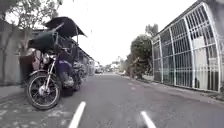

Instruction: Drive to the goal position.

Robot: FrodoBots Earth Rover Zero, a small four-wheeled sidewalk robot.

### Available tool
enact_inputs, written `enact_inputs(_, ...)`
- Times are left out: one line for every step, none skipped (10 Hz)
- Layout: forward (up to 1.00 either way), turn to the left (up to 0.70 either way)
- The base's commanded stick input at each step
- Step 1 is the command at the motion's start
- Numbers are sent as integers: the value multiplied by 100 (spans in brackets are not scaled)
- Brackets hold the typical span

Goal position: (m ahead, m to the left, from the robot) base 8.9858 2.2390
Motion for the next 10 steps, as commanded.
enact_inputs(70,0)
enact_inputs(70,0)
enact_inputs(70,0)
enact_inputs(70,0)
enact_inputs(70,0)
enact_inputs(70,0)
enact_inputs(70,0)
enact_inputs(70,0)
enact_inputs(70,0)
enact_inputs(70,0)
